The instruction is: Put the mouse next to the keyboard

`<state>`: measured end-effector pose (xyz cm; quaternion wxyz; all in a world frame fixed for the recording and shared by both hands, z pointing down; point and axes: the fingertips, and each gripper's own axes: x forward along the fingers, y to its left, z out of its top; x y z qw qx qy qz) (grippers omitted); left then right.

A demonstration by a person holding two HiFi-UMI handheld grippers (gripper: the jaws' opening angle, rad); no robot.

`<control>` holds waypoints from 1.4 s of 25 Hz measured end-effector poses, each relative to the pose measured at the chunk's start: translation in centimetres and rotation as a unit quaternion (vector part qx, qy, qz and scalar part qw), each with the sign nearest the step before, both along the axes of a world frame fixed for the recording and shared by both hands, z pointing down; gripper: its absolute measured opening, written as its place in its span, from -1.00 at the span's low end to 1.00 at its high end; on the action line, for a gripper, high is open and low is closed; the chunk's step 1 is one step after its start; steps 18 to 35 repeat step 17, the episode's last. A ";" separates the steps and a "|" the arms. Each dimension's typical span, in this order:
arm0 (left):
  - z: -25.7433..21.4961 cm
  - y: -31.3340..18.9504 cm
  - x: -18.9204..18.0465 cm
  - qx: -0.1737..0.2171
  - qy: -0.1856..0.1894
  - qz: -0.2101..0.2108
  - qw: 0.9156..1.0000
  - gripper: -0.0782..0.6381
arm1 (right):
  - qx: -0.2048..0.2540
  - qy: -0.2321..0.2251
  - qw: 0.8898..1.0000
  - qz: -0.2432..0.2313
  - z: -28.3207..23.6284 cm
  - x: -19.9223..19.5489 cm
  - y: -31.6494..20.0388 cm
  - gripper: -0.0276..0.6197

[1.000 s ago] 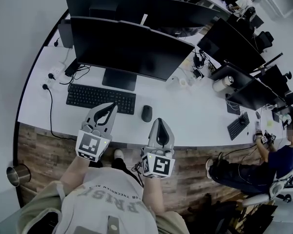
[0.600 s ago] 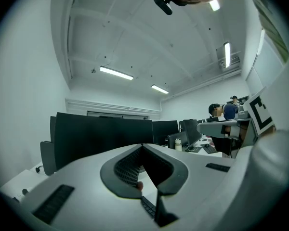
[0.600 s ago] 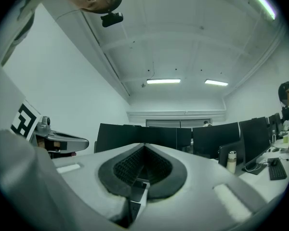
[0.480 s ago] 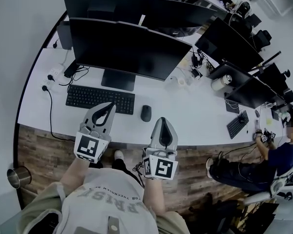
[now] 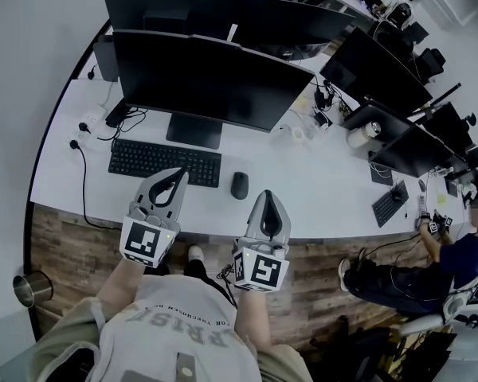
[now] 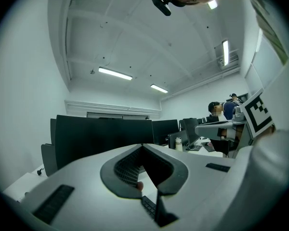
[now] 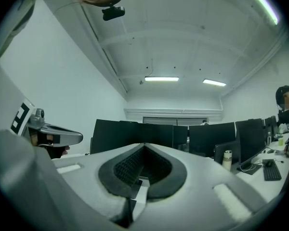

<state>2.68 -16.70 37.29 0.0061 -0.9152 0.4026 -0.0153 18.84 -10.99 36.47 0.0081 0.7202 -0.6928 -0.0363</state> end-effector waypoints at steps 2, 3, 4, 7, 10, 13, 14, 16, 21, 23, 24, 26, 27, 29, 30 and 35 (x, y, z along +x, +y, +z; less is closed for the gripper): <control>0.1 0.0 0.0 -0.003 -0.003 0.000 1.000 -0.75 | 0.001 -0.002 1.000 -0.002 -0.1 -0.1 -0.1 -0.92; 0.2 0.0 0.0 -0.005 -0.005 -0.001 1.000 -0.75 | 0.001 -0.003 1.000 -0.003 -0.1 -0.1 -0.1 -0.92; 0.3 0.0 -0.1 -0.007 -0.006 -0.002 1.000 -0.75 | 0.002 -0.004 1.000 -0.004 -0.2 -0.1 -0.1 -0.92; 0.3 -0.1 -0.1 -0.006 -0.007 -0.004 1.000 -0.75 | 0.006 -0.005 1.000 -0.003 -0.4 0.1 -0.1 -0.92; 0.8 -0.3 -0.3 -0.008 -0.008 -0.005 1.000 -0.75 | 0.008 -0.004 1.000 -0.002 -0.4 0.2 -0.2 -0.92; 1.8 -0.3 -0.5 -0.019 -0.018 -0.011 1.000 -0.75 | 0.009 -0.003 1.000 -0.001 -0.5 0.5 -0.1 -0.92; 1.8 -0.4 -0.5 -0.019 -0.018 -0.012 1.000 -0.75 | 0.010 -0.003 1.000 -0.001 -0.6 0.6 -0.2 -0.92; 1.7 -0.5 -0.5 -0.019 -0.016 -0.012 1.000 -0.75 | 0.011 -0.003 1.000 0.000 -0.6 0.7 -0.3 -0.92; 1.6 -0.6 -0.4 -0.018 -0.014 -0.012 1.000 -0.75 | 0.011 -0.003 1.000 0.000 -0.7 0.7 -0.3 -0.92; 1.6 -0.6 -0.4 -0.018 -0.014 -0.012 1.000 -0.75 | 0.011 -0.003 1.000 0.000 -0.7 0.7 -0.3 -0.92; 1.6 -0.6 -0.4 -0.018 -0.014 -0.012 1.000 -0.75 | 0.011 -0.003 1.000 0.000 -0.7 0.7 -0.3 -0.92; 1.6 -0.6 -0.4 -0.018 -0.014 -0.012 1.000 -0.75 | 0.011 -0.003 1.000 0.000 -0.7 0.7 -0.3 -0.92; 1.6 -0.6 -0.4 -0.018 -0.014 -0.012 1.000 -0.75 | 0.011 -0.003 1.000 0.000 -0.7 0.7 -0.3 -0.92; 1.6 -0.6 -0.4 -0.018 -0.014 -0.012 1.000 -0.75 | 0.011 -0.003 1.000 0.000 -0.7 0.7 -0.3 -0.92; 1.6 -0.6 -0.4 -0.018 -0.014 -0.012 1.000 -0.75 | 0.011 -0.003 1.000 0.000 -0.7 0.7 -0.3 -0.92; 1.6 -0.6 -0.4 -0.018 -0.014 -0.012 1.000 -0.75 | 0.011 -0.003 1.000 0.000 -0.7 0.7 -0.3 -0.92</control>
